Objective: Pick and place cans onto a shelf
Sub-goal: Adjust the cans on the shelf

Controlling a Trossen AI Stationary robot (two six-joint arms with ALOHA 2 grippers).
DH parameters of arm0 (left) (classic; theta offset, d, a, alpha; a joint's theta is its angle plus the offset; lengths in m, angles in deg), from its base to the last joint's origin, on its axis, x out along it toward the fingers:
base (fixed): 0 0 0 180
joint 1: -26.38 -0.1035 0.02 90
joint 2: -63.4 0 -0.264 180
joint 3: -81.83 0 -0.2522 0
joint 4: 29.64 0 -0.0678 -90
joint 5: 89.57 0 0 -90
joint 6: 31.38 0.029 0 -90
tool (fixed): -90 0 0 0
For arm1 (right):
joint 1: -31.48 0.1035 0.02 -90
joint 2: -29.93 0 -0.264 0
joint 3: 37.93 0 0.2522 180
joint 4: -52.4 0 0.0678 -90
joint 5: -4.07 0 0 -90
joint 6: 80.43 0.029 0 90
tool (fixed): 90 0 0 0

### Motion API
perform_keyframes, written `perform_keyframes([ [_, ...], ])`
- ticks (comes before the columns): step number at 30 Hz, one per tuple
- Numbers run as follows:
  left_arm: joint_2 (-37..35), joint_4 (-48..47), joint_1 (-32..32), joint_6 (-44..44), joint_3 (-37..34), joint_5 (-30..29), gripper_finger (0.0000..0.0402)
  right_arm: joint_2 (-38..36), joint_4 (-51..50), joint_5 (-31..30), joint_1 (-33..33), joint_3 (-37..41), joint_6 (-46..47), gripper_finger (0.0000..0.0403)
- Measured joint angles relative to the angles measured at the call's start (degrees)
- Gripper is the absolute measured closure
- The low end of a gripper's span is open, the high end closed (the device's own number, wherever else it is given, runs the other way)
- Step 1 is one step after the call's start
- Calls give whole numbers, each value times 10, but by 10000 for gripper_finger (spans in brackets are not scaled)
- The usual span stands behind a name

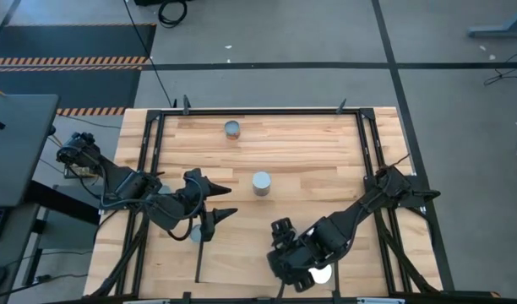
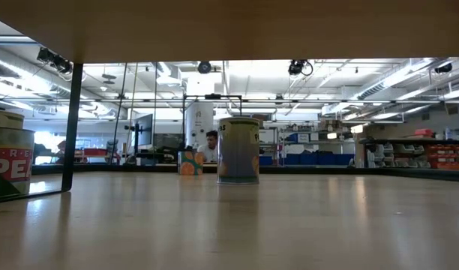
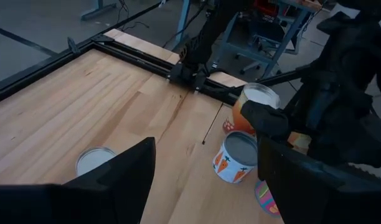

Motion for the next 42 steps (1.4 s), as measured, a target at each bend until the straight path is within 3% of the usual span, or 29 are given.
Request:
perform_keyframes([
  [19, 0, 0, 0, 0, 0, 0, 115, -1, -28, 18, 3, -31, 28, 55],
  [25, 0, 0, 0, 0, 0, 0, 115, -1, 0, 92, -5, -55, 60, 55],
  [31, 0, 0, 0, 0, 0, 0, 115, 3, 52, 133, -10, -22, 65, 55],
  [42, 0, 0, 1, 1, 0, 7, 115, 2, 89, 135, -10, 1, 118, 55],
])
